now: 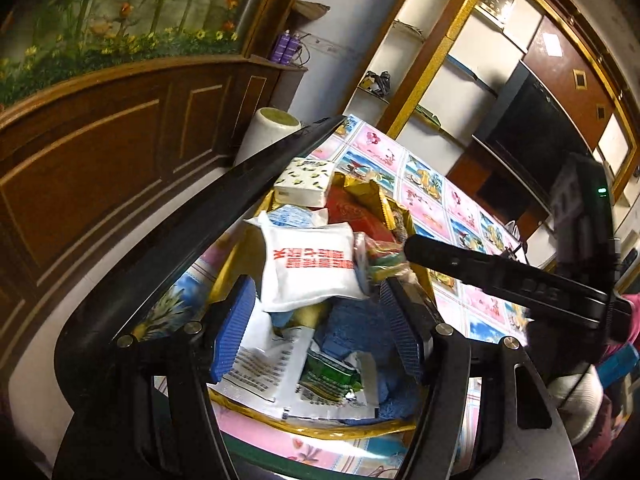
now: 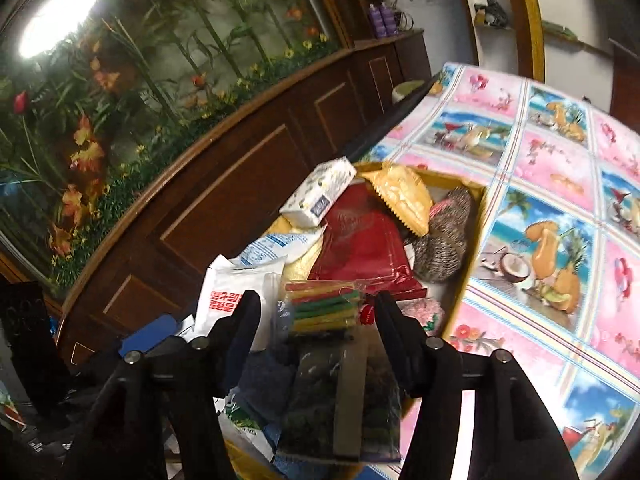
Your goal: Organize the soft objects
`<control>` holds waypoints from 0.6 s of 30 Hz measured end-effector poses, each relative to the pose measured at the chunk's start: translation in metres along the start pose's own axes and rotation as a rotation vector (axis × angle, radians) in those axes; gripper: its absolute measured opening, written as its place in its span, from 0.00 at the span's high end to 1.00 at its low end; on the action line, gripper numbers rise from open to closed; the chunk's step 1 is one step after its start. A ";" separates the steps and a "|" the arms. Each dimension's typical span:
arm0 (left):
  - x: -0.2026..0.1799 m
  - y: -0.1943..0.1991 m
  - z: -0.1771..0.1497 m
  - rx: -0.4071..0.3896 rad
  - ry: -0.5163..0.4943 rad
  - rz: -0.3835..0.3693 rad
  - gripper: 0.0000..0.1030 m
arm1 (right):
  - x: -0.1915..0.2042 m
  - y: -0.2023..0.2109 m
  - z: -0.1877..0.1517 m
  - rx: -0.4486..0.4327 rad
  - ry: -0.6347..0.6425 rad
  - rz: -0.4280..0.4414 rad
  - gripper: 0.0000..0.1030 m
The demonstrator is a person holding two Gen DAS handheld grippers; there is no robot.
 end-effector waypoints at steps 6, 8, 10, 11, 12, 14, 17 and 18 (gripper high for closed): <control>-0.017 0.028 0.009 -0.147 -0.108 0.196 0.36 | -0.008 0.034 -0.009 -0.084 0.007 -0.012 0.38; -0.025 0.059 0.017 -0.299 -0.165 0.339 0.33 | -0.015 0.046 -0.014 -0.126 -0.001 -0.010 0.38; -0.040 0.088 0.021 -0.429 -0.193 0.360 0.08 | -0.024 0.055 -0.019 -0.149 -0.012 -0.016 0.38; -0.051 0.100 0.022 -0.487 -0.203 0.313 0.00 | -0.029 0.061 -0.023 -0.160 -0.020 -0.018 0.38; -0.059 0.105 0.021 -0.518 -0.206 0.258 0.00 | -0.033 0.064 -0.025 -0.168 -0.025 -0.019 0.38; -0.067 0.094 0.017 -0.454 -0.185 0.196 0.00 | -0.041 0.074 -0.031 -0.188 -0.035 -0.022 0.38; -0.065 0.060 0.004 -0.245 -0.136 0.208 0.00 | -0.049 0.084 -0.042 -0.201 -0.044 -0.032 0.38; -0.066 0.054 0.002 -0.223 -0.127 0.220 0.00 | -0.052 0.086 -0.046 -0.202 -0.043 -0.038 0.38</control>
Point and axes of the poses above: each gripper's, at about its wrist camera, not at the fingertips, and y roughly against the way its jaws point, x to its left, z to its top, the point moved 10 cm from there along -y, roughly the way its jaws point, and after that the axes turned 3 degrees about -y, right-handed, at the moved point
